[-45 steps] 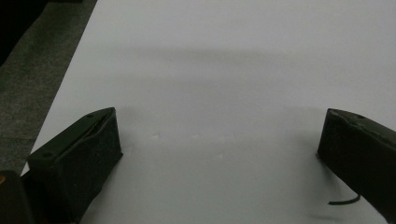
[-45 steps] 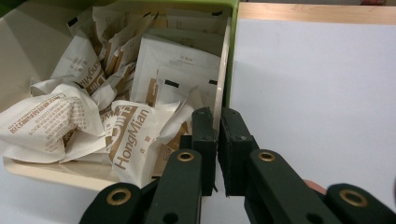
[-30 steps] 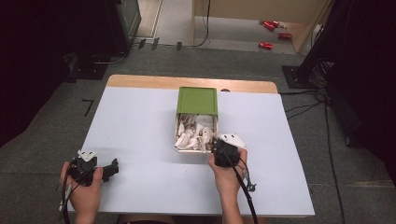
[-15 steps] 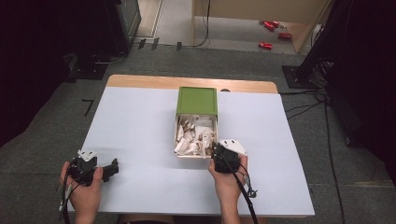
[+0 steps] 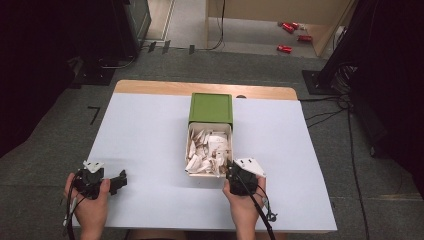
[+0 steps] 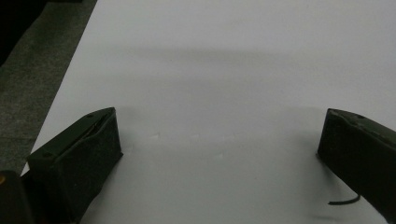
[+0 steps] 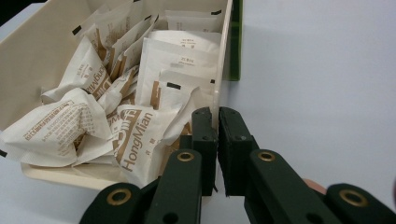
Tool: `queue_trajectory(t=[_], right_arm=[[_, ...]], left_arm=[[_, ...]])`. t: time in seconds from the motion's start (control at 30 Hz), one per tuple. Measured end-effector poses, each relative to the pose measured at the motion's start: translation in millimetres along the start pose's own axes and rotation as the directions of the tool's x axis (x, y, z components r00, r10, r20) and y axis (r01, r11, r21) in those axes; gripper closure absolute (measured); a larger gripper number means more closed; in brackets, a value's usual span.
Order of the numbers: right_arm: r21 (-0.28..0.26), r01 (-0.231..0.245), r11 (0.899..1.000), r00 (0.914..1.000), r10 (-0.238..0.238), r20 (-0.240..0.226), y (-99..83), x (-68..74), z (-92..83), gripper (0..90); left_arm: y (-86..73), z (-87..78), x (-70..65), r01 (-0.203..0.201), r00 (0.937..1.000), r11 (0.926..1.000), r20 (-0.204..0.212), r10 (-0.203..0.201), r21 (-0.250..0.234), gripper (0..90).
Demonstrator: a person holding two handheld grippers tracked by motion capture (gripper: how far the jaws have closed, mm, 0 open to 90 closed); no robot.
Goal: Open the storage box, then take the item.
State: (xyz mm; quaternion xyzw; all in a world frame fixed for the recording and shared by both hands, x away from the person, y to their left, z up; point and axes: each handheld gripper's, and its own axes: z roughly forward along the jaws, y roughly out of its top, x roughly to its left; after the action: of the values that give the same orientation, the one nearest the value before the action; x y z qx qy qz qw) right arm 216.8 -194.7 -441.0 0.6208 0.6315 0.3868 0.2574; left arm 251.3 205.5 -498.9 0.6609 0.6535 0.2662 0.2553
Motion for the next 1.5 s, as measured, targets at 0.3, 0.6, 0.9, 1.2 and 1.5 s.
queue_trajectory(t=[0.3,0.6,0.9,1.2,1.5], right_arm=[[-0.030,-0.050,0.998,0.9937,0.046,-0.102,3.9,-4.9,-6.9,64.8],[-0.044,0.013,0.999,0.9948,-0.017,-0.100,19.4,4.9,-16.8,52.5],[-0.072,0.034,0.997,0.9953,-0.040,-0.088,29.7,10.7,-21.7,52.6],[-0.063,0.063,0.996,0.9921,-0.069,-0.105,28.3,21.1,-15.7,54.6],[-0.006,0.093,0.996,0.9886,-0.093,-0.118,10.0,31.0,-1.9,57.8]], left_arm=[[0.0,0.0,0.0,0.001,1.0000,1.0000,0.000,-0.001,0.000,0.0],[0.0,-0.1,0.1,-0.001,1.0000,1.0000,0.000,0.001,0.001,0.0],[0.1,0.1,0.0,0.001,1.0000,1.0000,-0.001,-0.001,0.001,0.0],[0.1,0.0,0.0,0.001,1.0000,1.0000,-0.001,-0.001,0.001,0.0],[0.1,0.2,-0.2,0.003,1.0000,1.0000,0.000,-0.003,-0.001,0.0]])
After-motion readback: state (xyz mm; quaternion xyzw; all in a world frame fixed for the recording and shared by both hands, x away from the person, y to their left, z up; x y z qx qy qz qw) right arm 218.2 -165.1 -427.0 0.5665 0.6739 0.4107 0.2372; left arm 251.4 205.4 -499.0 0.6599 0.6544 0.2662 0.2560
